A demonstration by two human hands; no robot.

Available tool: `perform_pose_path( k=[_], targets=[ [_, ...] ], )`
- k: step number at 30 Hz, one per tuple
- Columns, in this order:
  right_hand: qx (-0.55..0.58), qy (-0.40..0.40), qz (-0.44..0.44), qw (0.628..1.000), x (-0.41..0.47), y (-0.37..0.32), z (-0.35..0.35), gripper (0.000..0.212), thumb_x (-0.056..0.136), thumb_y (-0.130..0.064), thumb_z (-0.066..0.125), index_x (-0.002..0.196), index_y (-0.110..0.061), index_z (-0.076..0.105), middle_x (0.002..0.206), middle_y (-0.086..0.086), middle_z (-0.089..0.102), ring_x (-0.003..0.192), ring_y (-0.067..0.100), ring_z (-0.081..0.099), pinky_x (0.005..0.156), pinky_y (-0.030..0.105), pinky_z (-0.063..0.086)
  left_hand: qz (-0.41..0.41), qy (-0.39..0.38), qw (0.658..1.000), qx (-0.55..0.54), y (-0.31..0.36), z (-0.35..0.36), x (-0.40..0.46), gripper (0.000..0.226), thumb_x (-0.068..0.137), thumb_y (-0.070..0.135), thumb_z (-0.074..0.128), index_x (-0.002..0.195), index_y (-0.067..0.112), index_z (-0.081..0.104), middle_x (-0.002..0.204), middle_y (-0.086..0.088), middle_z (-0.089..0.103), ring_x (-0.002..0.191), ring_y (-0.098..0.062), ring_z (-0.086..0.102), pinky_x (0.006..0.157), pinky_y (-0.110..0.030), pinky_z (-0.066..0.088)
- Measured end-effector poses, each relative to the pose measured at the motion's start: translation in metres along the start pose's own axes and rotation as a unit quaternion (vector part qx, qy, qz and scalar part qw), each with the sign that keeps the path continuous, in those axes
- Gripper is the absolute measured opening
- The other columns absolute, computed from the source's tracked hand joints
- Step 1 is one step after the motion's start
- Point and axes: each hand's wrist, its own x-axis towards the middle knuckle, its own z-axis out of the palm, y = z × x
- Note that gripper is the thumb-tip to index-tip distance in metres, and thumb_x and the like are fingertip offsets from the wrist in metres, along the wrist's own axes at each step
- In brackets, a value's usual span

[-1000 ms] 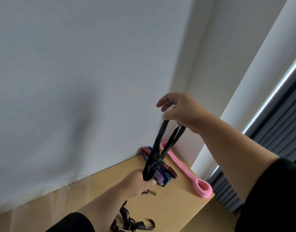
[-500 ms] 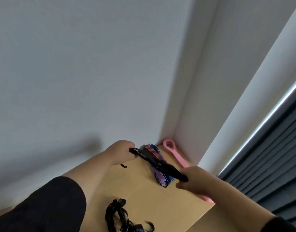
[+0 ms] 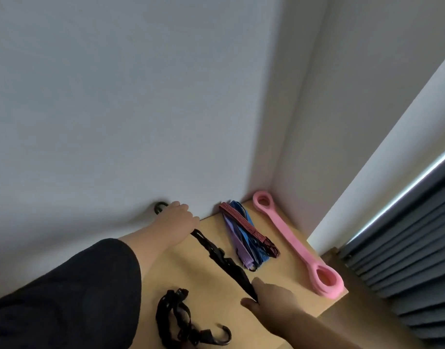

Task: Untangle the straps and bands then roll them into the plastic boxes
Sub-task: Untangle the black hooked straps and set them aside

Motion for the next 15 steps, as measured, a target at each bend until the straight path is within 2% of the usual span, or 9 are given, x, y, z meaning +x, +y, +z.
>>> perform_pose_path(
  k=[3,7,9,12,15],
  targets=[
    [0.023,-0.005,-0.005,1.0,0.002,-0.002,0.033,0.049,0.098,-0.068,0.027,0.122,-0.026,0.037,0.098,0.0,0.061,0.083,0.025,0.054,0.073,0.038,0.044,0.033,-0.021,0.999,0.023,0.015,0.011,0.023,0.024,0.088,0.002,0.045,0.099,0.017,0.061,0.091,0.0,0.064,0.094,-0.024,0.051,0.075,-0.033,0.028],
    [0.036,-0.013,0.017,0.999,0.01,0.005,0.061,0.039,0.103,-0.057,0.02,0.115,-0.026,0.039,0.092,-0.003,0.058,0.078,0.024,0.054,0.068,0.037,0.043,0.077,-0.028,0.996,0.033,0.041,0.033,0.046,0.019,0.087,0.008,0.055,0.095,0.021,0.065,0.094,0.004,0.065,0.096,-0.024,0.056,0.08,-0.034,0.04],
    [0.024,-0.02,0.027,0.999,0.015,0.009,0.071,0.036,0.105,-0.051,0.022,0.117,-0.025,0.043,0.099,-0.002,0.062,0.087,0.025,0.061,0.071,0.038,0.045,0.104,-0.034,0.993,0.041,0.049,0.049,0.053,0.017,0.085,0.009,0.057,0.089,0.023,0.065,0.09,0.006,0.065,0.091,-0.022,0.057,0.078,-0.033,0.038],
    [-0.01,-0.032,0.027,0.999,0.024,0.012,0.085,0.042,0.105,-0.047,0.023,0.135,-0.023,0.042,0.127,0.001,0.059,0.111,0.026,0.059,0.087,0.04,0.047,0.128,-0.031,0.99,0.054,0.058,0.069,0.065,0.018,0.082,0.007,0.055,0.086,0.021,0.065,0.084,0.005,0.062,0.086,-0.021,0.055,0.075,-0.034,0.036],
    [-0.058,-0.043,0.005,0.997,0.026,0.008,0.089,0.048,0.106,-0.047,0.023,0.141,-0.02,0.041,0.138,0.006,0.05,0.121,0.029,0.05,0.094,0.042,0.041,0.15,-0.064,0.986,0.043,0.056,0.066,0.08,0.018,0.086,0.013,0.056,0.102,0.019,0.064,0.101,0.003,0.062,0.101,-0.022,0.054,0.086,-0.035,0.038]
  ],
)
